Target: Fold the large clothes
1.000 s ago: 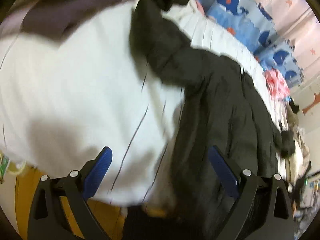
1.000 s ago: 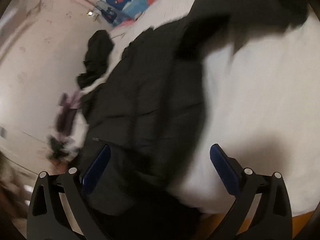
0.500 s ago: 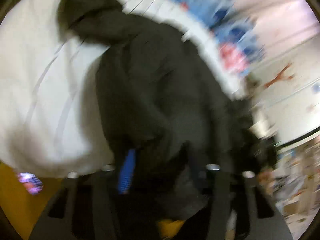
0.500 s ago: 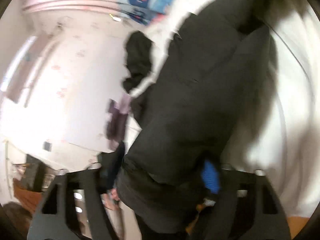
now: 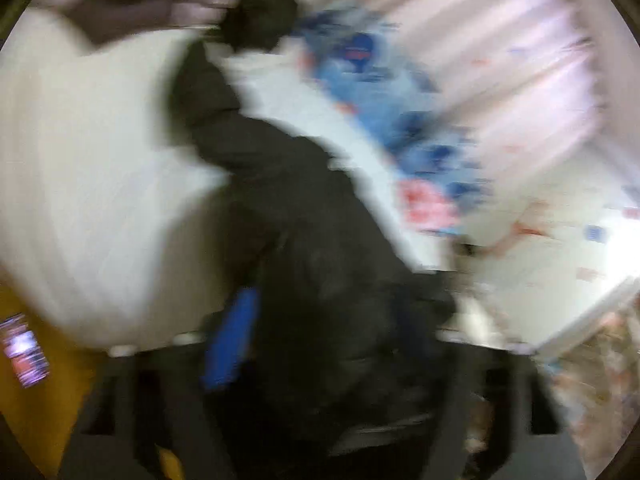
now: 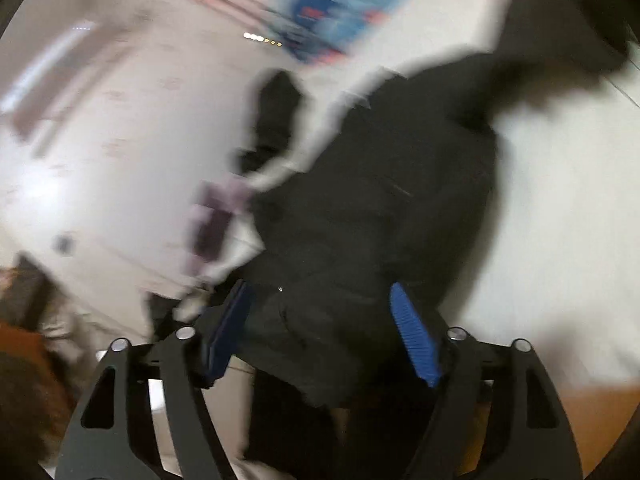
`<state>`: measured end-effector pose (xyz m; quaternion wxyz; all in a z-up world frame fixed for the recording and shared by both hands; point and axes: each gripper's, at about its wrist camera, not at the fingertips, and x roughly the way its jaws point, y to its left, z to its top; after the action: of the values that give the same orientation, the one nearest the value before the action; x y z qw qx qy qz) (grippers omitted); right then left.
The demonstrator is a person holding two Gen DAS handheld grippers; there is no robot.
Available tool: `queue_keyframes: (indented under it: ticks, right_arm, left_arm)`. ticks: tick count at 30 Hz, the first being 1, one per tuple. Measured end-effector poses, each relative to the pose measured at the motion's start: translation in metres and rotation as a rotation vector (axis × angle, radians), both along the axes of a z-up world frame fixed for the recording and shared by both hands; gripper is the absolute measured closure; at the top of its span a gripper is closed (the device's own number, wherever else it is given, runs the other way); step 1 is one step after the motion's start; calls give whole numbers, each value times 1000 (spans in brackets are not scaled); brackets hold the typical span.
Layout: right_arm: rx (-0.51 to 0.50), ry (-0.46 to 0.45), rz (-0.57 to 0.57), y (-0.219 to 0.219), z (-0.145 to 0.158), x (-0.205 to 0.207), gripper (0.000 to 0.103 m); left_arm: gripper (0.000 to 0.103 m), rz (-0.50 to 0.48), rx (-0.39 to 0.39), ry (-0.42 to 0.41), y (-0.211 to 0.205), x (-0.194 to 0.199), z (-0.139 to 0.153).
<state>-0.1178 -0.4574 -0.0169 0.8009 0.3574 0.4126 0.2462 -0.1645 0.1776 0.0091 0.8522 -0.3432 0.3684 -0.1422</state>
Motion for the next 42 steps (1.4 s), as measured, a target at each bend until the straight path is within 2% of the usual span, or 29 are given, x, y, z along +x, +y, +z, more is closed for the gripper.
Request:
queue_keyframes:
  ticks: [1, 3, 5, 7, 9, 11, 14, 16, 17, 19, 20, 21, 22, 23, 24, 26, 27, 29, 31, 33, 36, 38, 40, 42]
  right_arm:
    - [-42, 34, -43, -9, -11, -11, 33]
    - [-46, 40, -119, -26, -19, -26, 31]
    - [-32, -10, -174, -31, -10, -27, 20]
    - [-45, -85, -166, -19, 9, -11, 11]
    - [-48, -146, -128, 1, 25, 15, 7]
    - [-33, -164, -62, 25, 34, 49, 7]
    - [-27, -107, 43, 59, 29, 97, 7]
    - [32, 35, 237, 88, 1, 117, 7]
    - [-2, 69, 371, 105, -10, 108, 7]
    - [-193, 56, 538, 126, -11, 74, 7]
    - [-245, 62, 573, 119, -17, 50, 7]
    - [-240, 62, 554, 107, -19, 38, 7]
    - [-187, 64, 512, 86, -21, 28, 7]
    - [-92, 69, 448, 56, -25, 17, 7]
    - [-21, 48, 332, 16, -26, 7, 7]
    - [51, 10, 124, -43, -26, 4, 7]
    - [117, -2, -42, -85, -29, 10, 7]
    - [188, -26, -270, -140, -33, 17, 7]
    - [161, -43, -462, -176, -35, 34, 7]
    - [59, -41, -586, -202, -36, 65, 7]
    - [-88, 13, -644, -226, -43, 124, 7]
    - [-135, 38, -698, -232, -51, 147, 7]
    - [-150, 52, -792, -242, -61, 166, 7]
    - [-127, 43, -837, -260, -74, 177, 17]
  left_arm:
    - [27, 36, 35, 34, 9, -6, -9]
    - [25, 94, 97, 99, 31, -12, -20]
    - [25, 150, 194, 123, 40, -6, -9]
    - [22, 154, 259, 84, 29, 6, 14]
    - [10, 147, 304, 13, 9, 14, 36]
    - [7, 109, 335, -68, -20, 24, 58]
    - [7, 20, 334, -95, -64, 42, 68]
    - [7, -23, 342, -93, -86, 51, 64]
    - [7, -54, 352, -88, -97, 53, 63]
    - [7, -98, 363, -84, -113, 63, 59]
    - [7, -110, 371, -82, -119, 68, 55]
    - [7, -125, 386, -73, -125, 75, 50]
    - [7, -129, 399, -63, -131, 82, 42]
    - [7, -129, 408, -45, -136, 91, 36]
    - [7, -128, 404, -30, -139, 97, 30]
    - [7, -116, 390, -2, -150, 114, 23]
    - [7, -112, 389, 5, -155, 119, 22]
    - [7, -106, 376, -3, -164, 125, 18]
    - [7, -107, 370, -5, -172, 129, 13]
    - [7, -121, 374, 8, -180, 135, 4]
    - [7, -129, 366, 53, -180, 143, -11]
    - [7, -122, 336, 81, -173, 146, -19]
    - [7, -101, 299, 106, -164, 148, -25]
    - [7, -88, 276, 128, -158, 149, -30]
